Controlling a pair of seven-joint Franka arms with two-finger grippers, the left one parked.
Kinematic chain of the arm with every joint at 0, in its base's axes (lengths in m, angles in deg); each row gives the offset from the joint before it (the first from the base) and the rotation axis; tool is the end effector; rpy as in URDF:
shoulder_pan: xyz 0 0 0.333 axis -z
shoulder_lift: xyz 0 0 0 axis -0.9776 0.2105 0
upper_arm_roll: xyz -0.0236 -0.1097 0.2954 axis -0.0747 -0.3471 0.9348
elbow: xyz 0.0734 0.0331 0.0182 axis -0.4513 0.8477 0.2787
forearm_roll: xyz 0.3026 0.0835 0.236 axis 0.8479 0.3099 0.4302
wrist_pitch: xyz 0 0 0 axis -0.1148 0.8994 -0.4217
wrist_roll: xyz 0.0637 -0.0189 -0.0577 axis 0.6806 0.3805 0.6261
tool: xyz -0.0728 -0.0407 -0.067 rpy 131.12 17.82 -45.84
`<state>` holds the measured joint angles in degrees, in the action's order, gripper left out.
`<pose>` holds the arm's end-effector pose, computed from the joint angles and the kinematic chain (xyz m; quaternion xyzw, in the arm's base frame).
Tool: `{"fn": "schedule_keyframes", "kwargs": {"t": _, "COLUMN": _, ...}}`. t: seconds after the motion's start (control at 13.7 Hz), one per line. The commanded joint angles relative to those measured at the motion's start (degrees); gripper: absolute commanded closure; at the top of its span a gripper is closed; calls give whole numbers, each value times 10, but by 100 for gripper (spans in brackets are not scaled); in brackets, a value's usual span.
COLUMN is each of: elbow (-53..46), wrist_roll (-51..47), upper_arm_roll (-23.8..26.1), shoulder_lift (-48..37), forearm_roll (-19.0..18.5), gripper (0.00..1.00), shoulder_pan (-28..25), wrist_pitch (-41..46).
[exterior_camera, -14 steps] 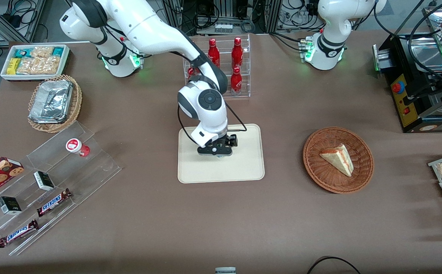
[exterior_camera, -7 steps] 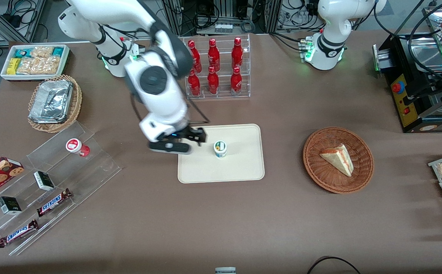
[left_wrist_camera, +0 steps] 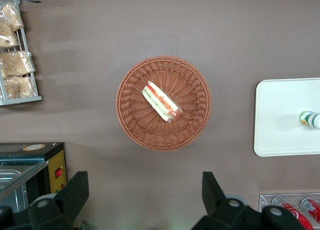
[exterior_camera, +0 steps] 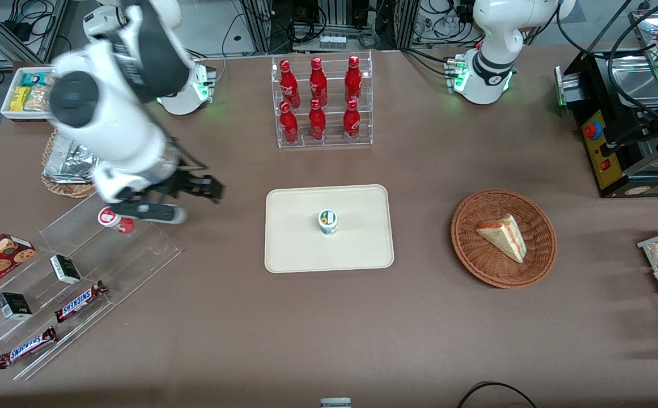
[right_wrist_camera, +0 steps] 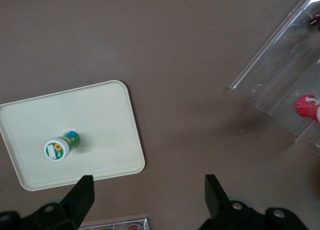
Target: Place green gum on tray
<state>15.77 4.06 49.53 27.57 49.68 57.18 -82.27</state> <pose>0.5634 0.1962 0.5483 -0.9938 0.1058 0.0251 0.0227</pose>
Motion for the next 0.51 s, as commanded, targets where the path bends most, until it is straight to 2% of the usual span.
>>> {"fn": "schedule_keyframes", "kwargs": {"t": 0.0, "elbow": 0, "wrist_roll": 70, "upper_arm_roll": 9, "shoulder_lift": -26, "forearm_roll": 4, "gripper": 1, "shoulder_pan": 70, "wrist_pitch": 36}}
{"fn": "schedule_keyframes", "kwargs": {"t": 0.15, "elbow": -12, "wrist_roll": 144, "upper_arm_roll": 2, "shoulder_lift": -32, "forearm_roll": 4, "gripper": 1, "shoulder_pan": 124, "wrist_pitch": 72}}
{"fn": "schedule_keyframes", "kwargs": {"t": 0.44, "elbow": -12, "wrist_roll": 260, "upper_arm_roll": -59, "shoulder_lift": -38, "forearm_roll": 2, "gripper": 1, "shoulder_pan": 140, "wrist_pitch": 68}}
